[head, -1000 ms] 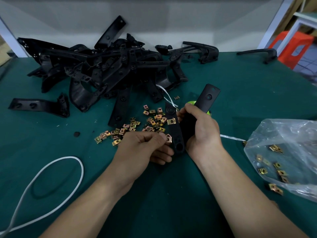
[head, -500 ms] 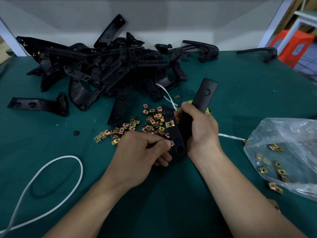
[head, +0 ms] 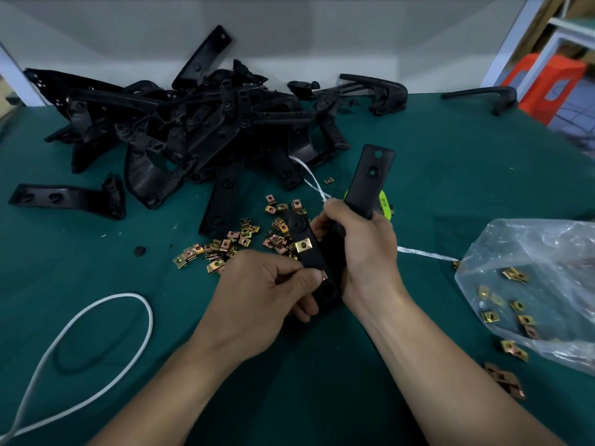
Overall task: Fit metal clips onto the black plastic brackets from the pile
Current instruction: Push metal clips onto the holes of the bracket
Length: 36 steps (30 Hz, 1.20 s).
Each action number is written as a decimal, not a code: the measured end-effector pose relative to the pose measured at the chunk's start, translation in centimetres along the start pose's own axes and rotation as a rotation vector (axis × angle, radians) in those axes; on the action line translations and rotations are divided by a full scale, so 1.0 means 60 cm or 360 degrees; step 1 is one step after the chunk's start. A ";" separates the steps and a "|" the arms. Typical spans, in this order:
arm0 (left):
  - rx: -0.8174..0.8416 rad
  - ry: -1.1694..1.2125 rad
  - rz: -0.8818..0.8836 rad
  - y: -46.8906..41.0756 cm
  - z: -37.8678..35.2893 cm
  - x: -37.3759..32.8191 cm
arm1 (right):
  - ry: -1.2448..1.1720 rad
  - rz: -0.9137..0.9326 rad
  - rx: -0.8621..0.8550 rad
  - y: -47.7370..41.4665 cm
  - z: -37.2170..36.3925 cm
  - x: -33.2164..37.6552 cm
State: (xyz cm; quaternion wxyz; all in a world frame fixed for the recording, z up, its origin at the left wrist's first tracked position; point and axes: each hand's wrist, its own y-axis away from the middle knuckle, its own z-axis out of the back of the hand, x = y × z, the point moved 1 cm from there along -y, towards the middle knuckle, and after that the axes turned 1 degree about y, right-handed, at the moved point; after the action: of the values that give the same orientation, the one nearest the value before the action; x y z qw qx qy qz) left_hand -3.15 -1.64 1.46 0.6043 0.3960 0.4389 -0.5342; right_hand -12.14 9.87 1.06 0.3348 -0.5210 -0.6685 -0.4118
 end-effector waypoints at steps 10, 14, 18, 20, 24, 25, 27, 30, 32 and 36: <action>0.0068 0.0909 0.0257 -0.012 -0.004 -0.003 | -0.0275 -0.0500 -0.0027 -0.001 0.005 0.005; 0.0169 0.0790 0.0155 -0.013 0.000 0.001 | -0.0277 -0.0491 -0.0072 -0.003 0.007 0.008; 0.0122 0.0743 0.0075 -0.012 -0.007 0.003 | -0.0223 -0.0478 -0.0075 0.002 0.005 0.001; 0.0055 0.0765 0.0036 -0.009 -0.010 0.004 | -0.0199 -0.0477 -0.0086 0.006 0.004 -0.003; -0.0229 0.0473 -0.0148 -0.008 -0.014 0.004 | -0.0192 -0.0415 -0.0120 0.002 0.004 0.005; -0.0323 0.0348 -0.0184 -0.009 -0.012 0.007 | -0.0200 -0.0379 -0.0132 0.000 0.004 0.008; -0.0394 0.0242 -0.0231 -0.008 -0.012 0.007 | -0.0234 -0.0340 -0.0149 -0.003 0.003 0.011; -0.0467 0.0056 -0.0244 0.003 -0.022 0.002 | -0.0248 -0.0301 -0.0186 -0.004 0.003 0.007; -0.0491 -0.0017 -0.0233 0.010 -0.028 -0.001 | -0.0220 -0.0245 -0.0230 -0.004 0.003 0.003; -0.0497 0.0015 -0.0195 0.018 -0.037 -0.005 | -0.0201 -0.0177 -0.0309 -0.003 0.003 -0.005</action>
State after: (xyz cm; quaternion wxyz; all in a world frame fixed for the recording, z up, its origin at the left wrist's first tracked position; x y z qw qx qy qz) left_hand -2.31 0.69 1.09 0.6228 0.2723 0.5429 -0.4932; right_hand -12.25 9.86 0.70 0.2167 -0.5380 -0.6731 -0.4589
